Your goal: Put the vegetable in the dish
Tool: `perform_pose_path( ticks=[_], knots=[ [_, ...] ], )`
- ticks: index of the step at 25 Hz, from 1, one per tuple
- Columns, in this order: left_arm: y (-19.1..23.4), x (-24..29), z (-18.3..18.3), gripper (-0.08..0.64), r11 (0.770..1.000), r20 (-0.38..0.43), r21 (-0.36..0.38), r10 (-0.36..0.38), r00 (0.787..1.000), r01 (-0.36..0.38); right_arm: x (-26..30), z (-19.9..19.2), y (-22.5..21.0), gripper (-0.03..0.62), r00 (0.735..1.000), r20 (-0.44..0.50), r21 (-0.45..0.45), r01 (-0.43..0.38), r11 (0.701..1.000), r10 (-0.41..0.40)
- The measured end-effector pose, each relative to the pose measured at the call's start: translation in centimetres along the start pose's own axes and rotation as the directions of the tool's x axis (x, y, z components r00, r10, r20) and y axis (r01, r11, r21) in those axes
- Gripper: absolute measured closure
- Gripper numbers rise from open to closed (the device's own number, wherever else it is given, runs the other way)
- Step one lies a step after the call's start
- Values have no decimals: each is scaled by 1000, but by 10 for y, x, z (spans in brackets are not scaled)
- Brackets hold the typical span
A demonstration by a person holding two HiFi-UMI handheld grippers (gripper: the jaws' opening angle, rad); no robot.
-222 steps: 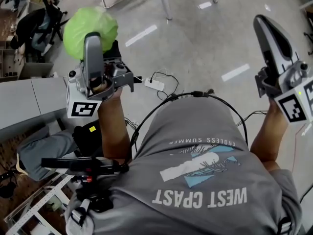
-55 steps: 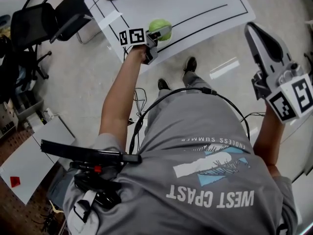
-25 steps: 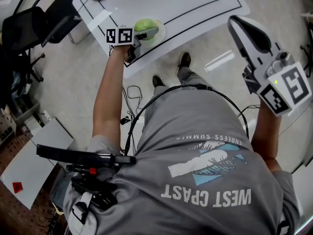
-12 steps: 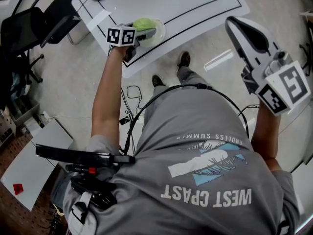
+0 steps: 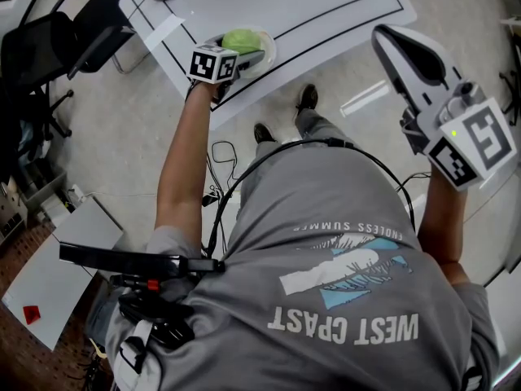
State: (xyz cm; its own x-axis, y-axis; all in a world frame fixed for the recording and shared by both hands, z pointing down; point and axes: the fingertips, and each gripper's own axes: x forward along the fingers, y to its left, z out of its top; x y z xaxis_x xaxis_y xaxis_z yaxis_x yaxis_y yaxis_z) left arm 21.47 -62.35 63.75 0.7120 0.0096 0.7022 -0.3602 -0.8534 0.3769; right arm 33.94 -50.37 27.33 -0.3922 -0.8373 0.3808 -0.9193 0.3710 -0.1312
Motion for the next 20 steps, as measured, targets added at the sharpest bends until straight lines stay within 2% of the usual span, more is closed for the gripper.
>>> perform_pose_path(
  ticks=[2, 5, 9, 15, 20],
  knots=[
    [1, 2, -3, 83, 997, -24, 63, 48, 999, -46, 1, 0, 2, 584, 1000, 0, 0, -2, 1000, 2],
    [4, 4, -6, 59, 977, -36, 170, 140, 989, -132, 2, 0, 5, 583, 1000, -2, -3, -5, 1000, 5],
    [11, 9, -8, -2, 944, -5, 244, 231, 973, -223, 3, -1, 10, 584, 1000, 0, -6, -8, 1000, 8],
    [14, 5, 1, -3, 950, 31, 213, 228, 973, -229, -1, -3, 15, 583, 1000, 1, -8, -9, 1000, 9],
    [15, -21, 33, -2, 948, 148, 191, 229, 962, -255, 7, -8, 15, 584, 1000, 19, -4, -13, 1000, 13]
  ],
)
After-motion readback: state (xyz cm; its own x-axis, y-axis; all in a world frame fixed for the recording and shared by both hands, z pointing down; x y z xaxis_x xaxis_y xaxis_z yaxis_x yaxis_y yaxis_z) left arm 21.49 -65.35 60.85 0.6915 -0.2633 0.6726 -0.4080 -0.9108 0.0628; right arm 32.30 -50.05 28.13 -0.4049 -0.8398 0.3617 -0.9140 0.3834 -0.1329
